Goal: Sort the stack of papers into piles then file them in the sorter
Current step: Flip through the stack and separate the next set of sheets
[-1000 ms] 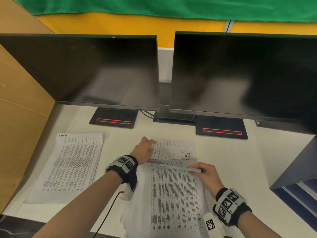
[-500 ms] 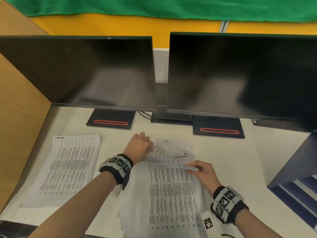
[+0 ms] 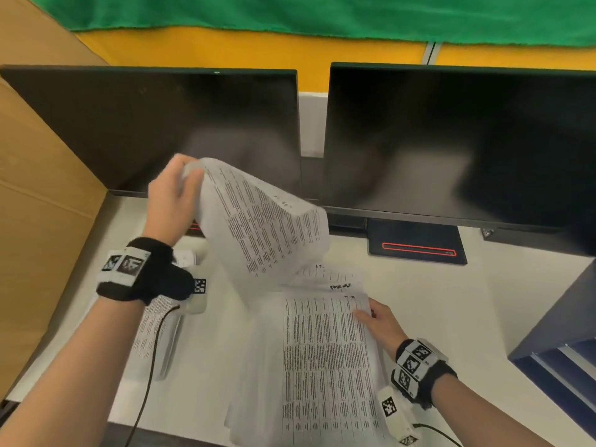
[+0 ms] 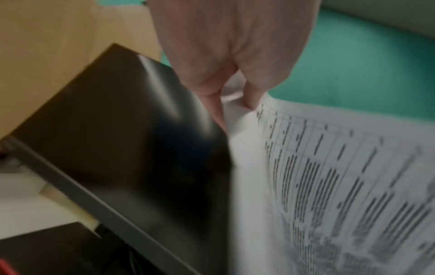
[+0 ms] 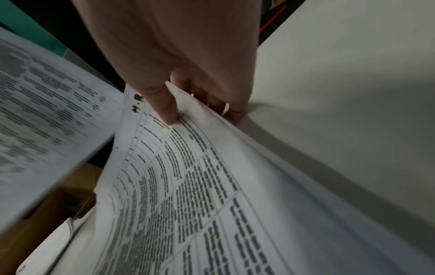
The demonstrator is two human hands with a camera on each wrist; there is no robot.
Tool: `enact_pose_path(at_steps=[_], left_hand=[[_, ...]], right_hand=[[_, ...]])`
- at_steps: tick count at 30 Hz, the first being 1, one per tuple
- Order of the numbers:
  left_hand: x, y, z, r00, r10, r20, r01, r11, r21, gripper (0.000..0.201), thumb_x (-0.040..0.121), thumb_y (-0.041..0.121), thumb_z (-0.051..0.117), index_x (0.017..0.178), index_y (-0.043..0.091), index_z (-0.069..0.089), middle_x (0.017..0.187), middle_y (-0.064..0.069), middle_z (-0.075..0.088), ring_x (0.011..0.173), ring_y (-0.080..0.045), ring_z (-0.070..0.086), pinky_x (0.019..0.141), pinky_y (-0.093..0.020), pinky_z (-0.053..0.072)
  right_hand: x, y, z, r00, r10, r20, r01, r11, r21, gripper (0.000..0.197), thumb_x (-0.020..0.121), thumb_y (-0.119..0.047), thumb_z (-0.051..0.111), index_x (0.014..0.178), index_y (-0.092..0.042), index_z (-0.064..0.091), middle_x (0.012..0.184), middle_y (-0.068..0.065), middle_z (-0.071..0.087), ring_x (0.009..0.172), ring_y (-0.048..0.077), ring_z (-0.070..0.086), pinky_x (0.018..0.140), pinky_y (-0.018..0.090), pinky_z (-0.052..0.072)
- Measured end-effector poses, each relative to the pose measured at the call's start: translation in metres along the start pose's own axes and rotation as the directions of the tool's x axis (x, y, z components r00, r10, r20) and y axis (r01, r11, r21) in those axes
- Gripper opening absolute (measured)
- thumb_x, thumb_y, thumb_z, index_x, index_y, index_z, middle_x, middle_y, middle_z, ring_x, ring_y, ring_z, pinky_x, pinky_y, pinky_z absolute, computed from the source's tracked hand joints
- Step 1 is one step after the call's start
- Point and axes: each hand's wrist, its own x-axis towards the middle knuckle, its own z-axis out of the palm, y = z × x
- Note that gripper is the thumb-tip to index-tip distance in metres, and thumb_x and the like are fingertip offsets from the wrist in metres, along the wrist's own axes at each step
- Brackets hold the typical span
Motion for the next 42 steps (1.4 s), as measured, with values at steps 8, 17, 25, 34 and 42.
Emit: enact_pose_path(at_steps=[8,17,25,34,42], left_hand=[[-0.033,-0.036,0.044,0.857,-0.125,0.5,0.164,0.986,-0.035,0.008,0.096,0.018,0.048,0.093,0.016,0.055,0.085,-0.003,0.064,0.064,-0.003,0.061,0.062,-0.028,0.05],[-0.125,-0.075,0.131,0.702,-0.221,0.677,0.189,0.974,0.121,0.016,0.095,0.018,0.047,0.082,0.025,0.048,0.079,-0.003,0.06,0.072,-0.024,0.057,0.064,-0.031,0.04],[-0.121,-0.075,0.146,0.813,-0.349,0.465,0.271,0.935,0.228,0.031,0.098,0.026,0.038,0.075,0.013,0.052,0.079,-0.006,0.055,0.074,-0.025,0.051,0.067,-0.03,0.034],[-0.084,-0.064,0.161,0.599,-0.209,0.773,-0.234,0.877,0.419,0.035,0.095,0.019,0.037,0.126,0.026,0.052,0.133,-0.002,0.047,0.118,-0.026,0.044,0.098,-0.045,0.037],[-0.091,-0.052,0.156,0.606,-0.163,0.779,-0.218,0.907,0.36,0.023,0.09,0.031,0.05,0.084,0.015,0.066,0.09,-0.004,0.068,0.082,-0.023,0.058,0.076,-0.032,0.045]], right_hand=[[0.003,-0.014,-0.006,0.988,0.124,0.092,-0.135,0.984,0.121,0.027,0.095,-0.024,0.049,0.116,-0.015,0.064,0.111,0.005,0.07,0.099,0.02,0.067,0.085,0.034,0.052],[-0.002,-0.02,-0.011,0.969,0.205,0.142,-0.23,0.953,0.195,0.056,0.085,-0.072,0.031,0.111,-0.034,0.064,0.109,-0.01,0.069,0.104,0.008,0.062,0.099,0.032,0.037],[-0.001,0.0,-0.014,0.993,0.034,0.111,-0.045,0.995,0.094,0.042,0.073,-0.029,0.078,0.11,-0.01,0.07,0.11,0.005,0.072,0.108,0.02,0.064,0.106,0.043,0.041],[-0.015,-0.002,-0.012,0.991,-0.062,0.115,0.05,0.993,0.103,0.028,0.076,0.008,0.067,0.088,-0.016,0.077,0.094,0.0,0.076,0.098,0.014,0.066,0.091,0.02,0.044],[-0.02,-0.002,-0.006,0.998,-0.067,0.001,0.066,0.978,0.196,0.024,0.079,0.009,0.063,0.092,-0.007,0.075,0.098,0.009,0.073,0.094,0.016,0.063,0.08,0.015,0.042]])
